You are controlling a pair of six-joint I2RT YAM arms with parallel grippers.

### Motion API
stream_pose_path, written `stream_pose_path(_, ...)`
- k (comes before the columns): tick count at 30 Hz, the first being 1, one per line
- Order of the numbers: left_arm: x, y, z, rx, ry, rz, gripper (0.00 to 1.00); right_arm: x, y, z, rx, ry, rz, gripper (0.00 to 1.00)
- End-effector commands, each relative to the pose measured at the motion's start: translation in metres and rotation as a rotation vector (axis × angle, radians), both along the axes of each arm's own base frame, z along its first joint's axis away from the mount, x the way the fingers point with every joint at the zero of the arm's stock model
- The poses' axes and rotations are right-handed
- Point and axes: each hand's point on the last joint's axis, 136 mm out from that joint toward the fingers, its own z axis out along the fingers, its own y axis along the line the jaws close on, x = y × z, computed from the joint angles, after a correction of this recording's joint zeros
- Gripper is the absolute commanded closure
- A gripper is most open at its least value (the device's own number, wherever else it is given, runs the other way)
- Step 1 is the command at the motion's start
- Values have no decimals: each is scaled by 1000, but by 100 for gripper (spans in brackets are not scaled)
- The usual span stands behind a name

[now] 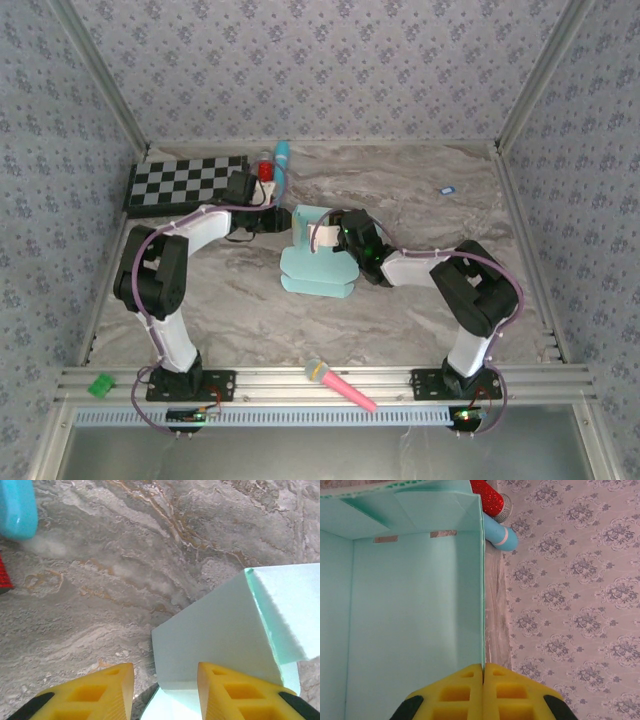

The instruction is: Fold the paper box

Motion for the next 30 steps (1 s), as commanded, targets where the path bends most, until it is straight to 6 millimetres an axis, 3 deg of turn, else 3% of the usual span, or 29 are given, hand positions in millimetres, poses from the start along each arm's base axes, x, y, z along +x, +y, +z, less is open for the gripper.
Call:
stream_pose_path(1,-8,-16,9,-49,-36,-87,63,4,4,-2,-17,5,0,100)
stream_pose_path(5,-16,-26,10,-73,-48,-147,63,4,5,-3,-19,6,1,100)
stream_pose_path(17,-19,-34,1,-44,-131,-224,63,5,4,-5,-22,8,-4,100)
stream_pose_path(30,-38,-38,10,-58,-251,-364,67,6,4,-5,-26,1,-9,100)
